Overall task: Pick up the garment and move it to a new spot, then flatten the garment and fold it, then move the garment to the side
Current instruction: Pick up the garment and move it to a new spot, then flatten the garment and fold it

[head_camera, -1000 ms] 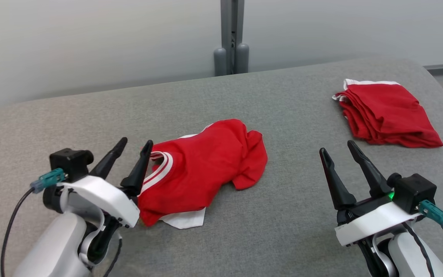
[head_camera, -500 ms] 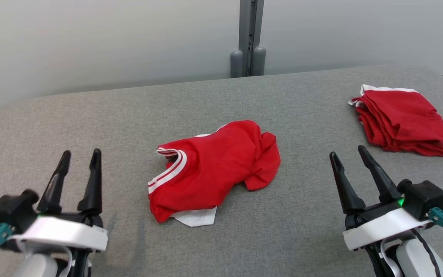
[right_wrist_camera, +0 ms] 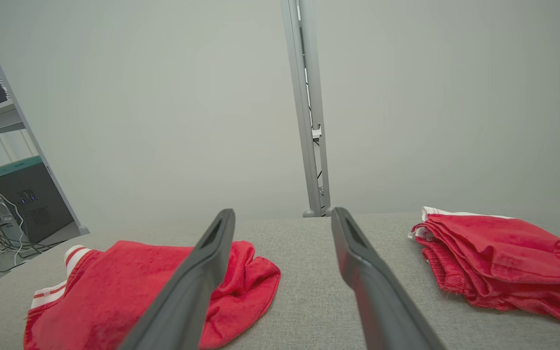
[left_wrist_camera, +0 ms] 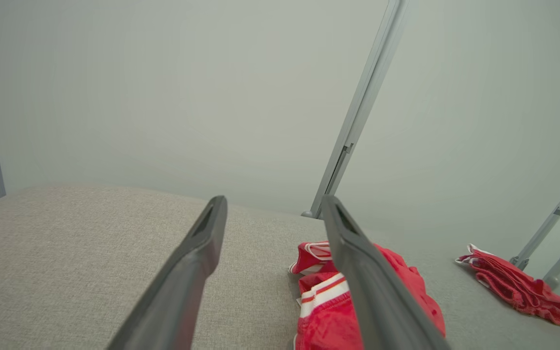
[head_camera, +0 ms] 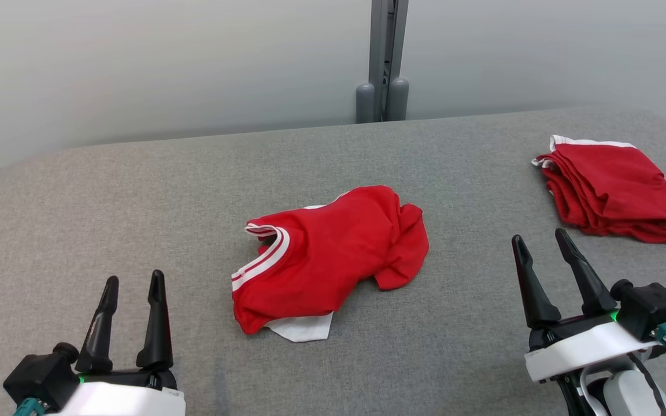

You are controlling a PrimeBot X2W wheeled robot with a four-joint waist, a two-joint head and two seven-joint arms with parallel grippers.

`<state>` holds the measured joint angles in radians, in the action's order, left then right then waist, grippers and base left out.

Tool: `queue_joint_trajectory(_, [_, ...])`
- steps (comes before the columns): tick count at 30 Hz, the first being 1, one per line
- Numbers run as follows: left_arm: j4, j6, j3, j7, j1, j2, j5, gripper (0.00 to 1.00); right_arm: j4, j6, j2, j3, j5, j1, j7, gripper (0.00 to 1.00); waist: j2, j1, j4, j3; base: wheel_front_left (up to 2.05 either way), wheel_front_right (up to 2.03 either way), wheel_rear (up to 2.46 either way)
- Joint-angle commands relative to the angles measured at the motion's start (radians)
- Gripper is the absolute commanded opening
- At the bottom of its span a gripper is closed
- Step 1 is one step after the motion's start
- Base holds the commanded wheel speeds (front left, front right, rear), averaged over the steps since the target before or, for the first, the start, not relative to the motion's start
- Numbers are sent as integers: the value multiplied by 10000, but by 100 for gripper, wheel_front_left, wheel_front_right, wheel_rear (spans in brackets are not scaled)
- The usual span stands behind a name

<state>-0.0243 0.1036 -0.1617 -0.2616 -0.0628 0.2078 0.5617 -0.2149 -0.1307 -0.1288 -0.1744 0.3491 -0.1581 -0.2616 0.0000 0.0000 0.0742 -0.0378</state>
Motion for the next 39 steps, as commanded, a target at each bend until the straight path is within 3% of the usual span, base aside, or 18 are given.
queue_joint_trajectory(1, [83,-131,79,-43,101,-50,-108,100,-14,-2,-8,5,-89,24,-47,100,0,0,-9,34,0,0,0])
queue_joint_trajectory(14, [655,-650,315,-44,257,-392,-444,100,-88,-2,-74,-111,-31,3,-40,100,0,0,78,183,0,0,0])
queue_joint_trajectory(32, [799,-728,236,-45,209,-527,-597,100,-16,-2,-186,-223,-45,38,80,100,0,0,-66,266,0,0,0])
queue_joint_trajectory(39, [823,-749,215,-44,204,-593,-617,100,-26,-2,-199,-1175,15,-519,315,100,0,0,-172,197,0,0,0])
